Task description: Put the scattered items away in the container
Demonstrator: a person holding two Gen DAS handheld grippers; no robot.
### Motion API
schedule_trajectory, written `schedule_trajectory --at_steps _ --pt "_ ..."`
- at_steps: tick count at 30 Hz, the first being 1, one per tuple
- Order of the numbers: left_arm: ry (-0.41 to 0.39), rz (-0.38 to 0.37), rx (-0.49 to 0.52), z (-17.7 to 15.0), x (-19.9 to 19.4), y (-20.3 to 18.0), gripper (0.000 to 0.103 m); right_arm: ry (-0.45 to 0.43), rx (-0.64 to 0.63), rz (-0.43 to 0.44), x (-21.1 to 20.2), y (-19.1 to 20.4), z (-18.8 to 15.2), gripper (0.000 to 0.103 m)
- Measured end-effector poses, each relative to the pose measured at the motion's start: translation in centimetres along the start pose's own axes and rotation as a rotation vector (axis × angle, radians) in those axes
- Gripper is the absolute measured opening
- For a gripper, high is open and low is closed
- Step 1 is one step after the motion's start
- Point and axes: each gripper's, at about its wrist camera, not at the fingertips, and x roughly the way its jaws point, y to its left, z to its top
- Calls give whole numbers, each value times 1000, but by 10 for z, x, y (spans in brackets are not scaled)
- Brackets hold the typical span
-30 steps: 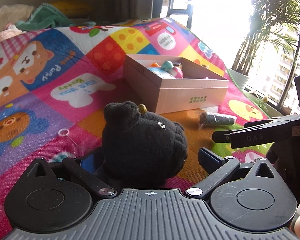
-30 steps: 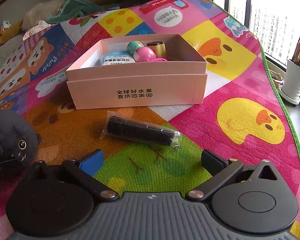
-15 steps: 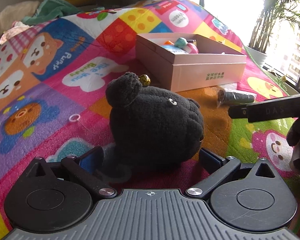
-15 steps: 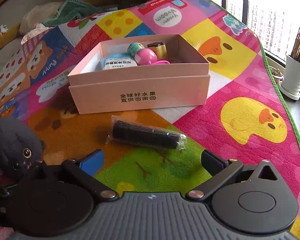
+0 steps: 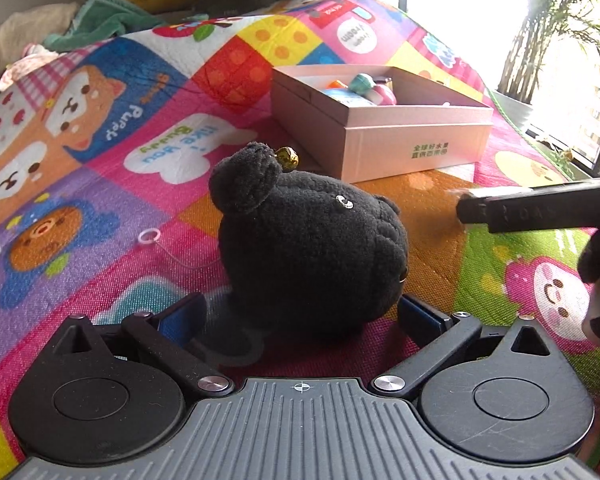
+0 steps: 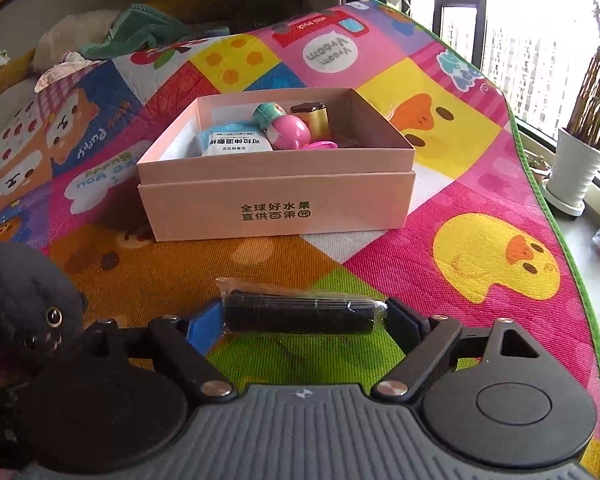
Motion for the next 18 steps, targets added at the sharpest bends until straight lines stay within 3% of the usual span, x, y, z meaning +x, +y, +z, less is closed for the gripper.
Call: schedule_trajectory --at_steps 4,10,15,18 --pt "0 2 2 0 0 0 103 -32 -45 -20 -21 -5 -18 86" --pt "-4 -4 -4 0 -1 1 103 -77 -14 -39 -26 -13 -32 86" --pt "-63 -57 -81 -1 -8 16 103 -87 5 -35 -26 -16 -35 86" --pt "-94 -60 -45 2 -12 14 103 -78 41 -33 -25 -21 -36 87"
